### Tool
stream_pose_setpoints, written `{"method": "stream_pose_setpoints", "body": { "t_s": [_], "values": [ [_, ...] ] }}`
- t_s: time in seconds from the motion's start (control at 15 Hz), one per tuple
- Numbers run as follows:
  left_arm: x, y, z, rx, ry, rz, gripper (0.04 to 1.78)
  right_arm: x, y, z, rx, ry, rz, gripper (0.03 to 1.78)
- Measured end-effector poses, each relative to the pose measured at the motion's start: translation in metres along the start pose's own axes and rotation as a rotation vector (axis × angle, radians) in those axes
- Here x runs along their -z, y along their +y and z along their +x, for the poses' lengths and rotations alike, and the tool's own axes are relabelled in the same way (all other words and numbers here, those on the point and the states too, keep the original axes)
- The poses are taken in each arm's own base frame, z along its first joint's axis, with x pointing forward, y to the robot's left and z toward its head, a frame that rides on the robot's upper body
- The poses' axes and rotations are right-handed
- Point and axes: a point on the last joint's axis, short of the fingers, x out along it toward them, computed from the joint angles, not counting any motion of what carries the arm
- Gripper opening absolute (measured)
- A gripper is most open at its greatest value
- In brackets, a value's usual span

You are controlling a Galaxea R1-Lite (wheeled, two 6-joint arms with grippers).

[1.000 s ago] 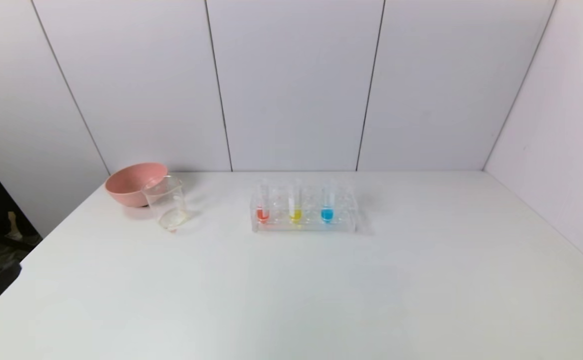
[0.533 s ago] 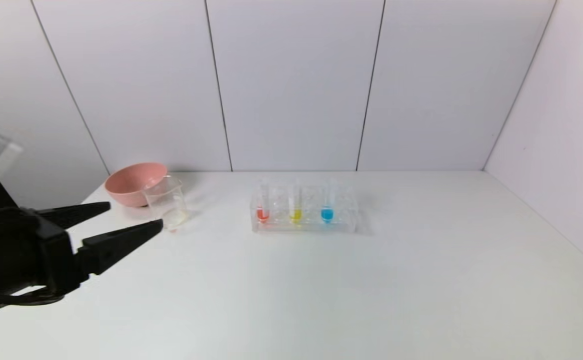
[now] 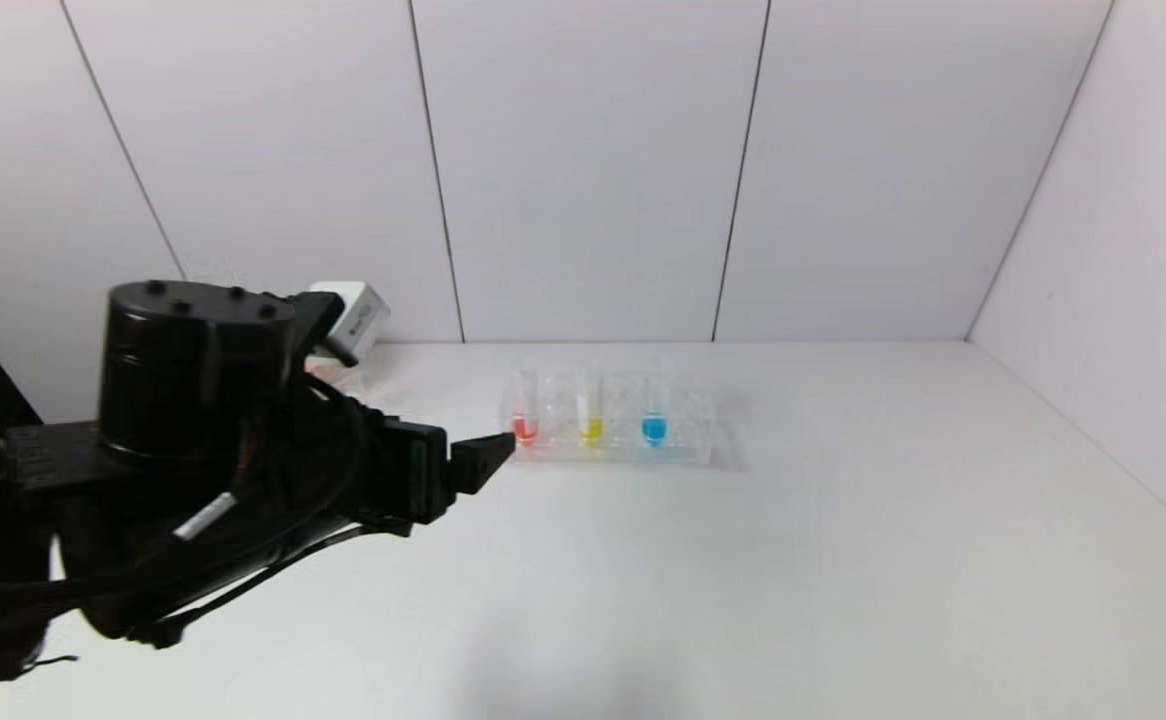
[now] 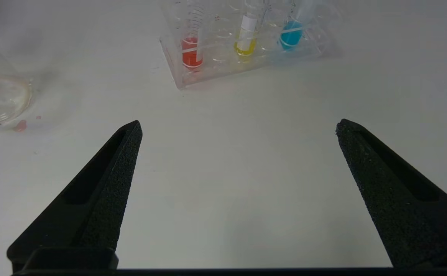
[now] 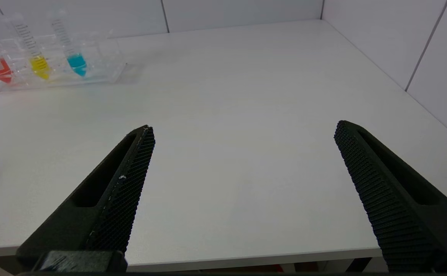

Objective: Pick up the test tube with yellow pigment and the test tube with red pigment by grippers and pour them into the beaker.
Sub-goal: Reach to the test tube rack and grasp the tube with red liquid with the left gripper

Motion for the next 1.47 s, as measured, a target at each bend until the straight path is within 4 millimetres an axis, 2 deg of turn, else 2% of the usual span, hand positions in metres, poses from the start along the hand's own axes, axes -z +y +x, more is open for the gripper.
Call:
{"method": "stream_pose_setpoints", "body": {
  "t_s": [0.33,0.6,1.0,1.2,1.47],
  "values": [
    [0.015,-0.022,0.071,-0.231,-0.062,0.009,1.76,0.0,0.0,0.0,0.0,0.0,0.0,1.71],
    [0.022,-0.033,0.11,-0.303,-0.065,0.028,1.76,0.0,0.0,0.0,0.0,0.0,0.0,1.71],
    [0.025,-0.03,0.153,-0.343,-0.062,0.033,1.76,0.0,0.0,0.0,0.0,0.0,0.0,1.71],
    [0.024,-0.02,0.167,-0.372,-0.064,0.029,1.76,0.0,0.0,0.0,0.0,0.0,0.0,1.71],
    [0.02,-0.018,0.18,-0.368,-0.126,0.037,1.76,0.0,0.0,0.0,0.0,0.0,0.0,1.71]
  ]
}}
